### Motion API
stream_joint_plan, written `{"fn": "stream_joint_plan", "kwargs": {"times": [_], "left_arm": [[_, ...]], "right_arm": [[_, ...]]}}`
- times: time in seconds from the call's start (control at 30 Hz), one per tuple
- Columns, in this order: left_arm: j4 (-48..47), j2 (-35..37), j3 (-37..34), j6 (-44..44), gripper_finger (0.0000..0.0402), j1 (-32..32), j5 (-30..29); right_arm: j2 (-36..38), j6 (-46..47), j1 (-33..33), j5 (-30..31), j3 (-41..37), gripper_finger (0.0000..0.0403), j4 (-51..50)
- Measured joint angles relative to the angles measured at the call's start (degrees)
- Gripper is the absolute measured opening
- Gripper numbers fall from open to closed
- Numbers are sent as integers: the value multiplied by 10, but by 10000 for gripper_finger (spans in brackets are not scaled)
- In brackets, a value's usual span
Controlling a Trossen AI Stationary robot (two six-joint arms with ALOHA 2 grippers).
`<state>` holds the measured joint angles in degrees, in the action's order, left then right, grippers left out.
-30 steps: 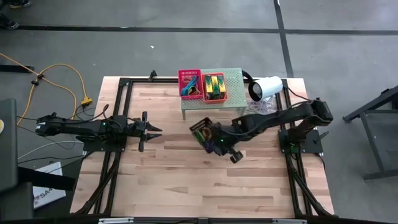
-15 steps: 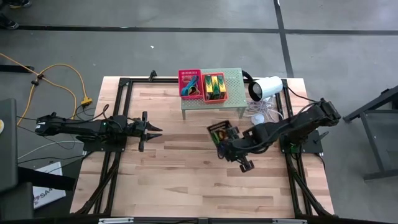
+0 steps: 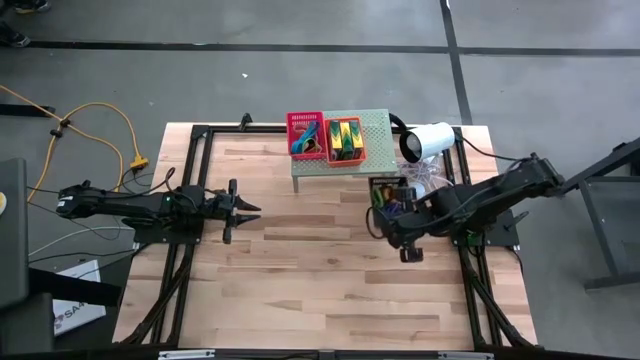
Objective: Pick & Place Office Desk Supplies
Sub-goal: Put the black bin with the spring rubber bands on the shelf
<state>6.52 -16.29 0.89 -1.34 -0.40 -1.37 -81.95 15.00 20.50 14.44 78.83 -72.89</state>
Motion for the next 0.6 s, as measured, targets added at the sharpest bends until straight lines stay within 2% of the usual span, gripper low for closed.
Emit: {"fn": "stream_joint_plan", "kwargs": {"times": [0.33,0.6], "left_arm": [[0,0,0,0,84,0,0],[0,0,0,0,84,0,0]], "right_arm": [[24,12,-33,32,0,3,-37],[43,-91,-120,37,0,3,-28]]}}
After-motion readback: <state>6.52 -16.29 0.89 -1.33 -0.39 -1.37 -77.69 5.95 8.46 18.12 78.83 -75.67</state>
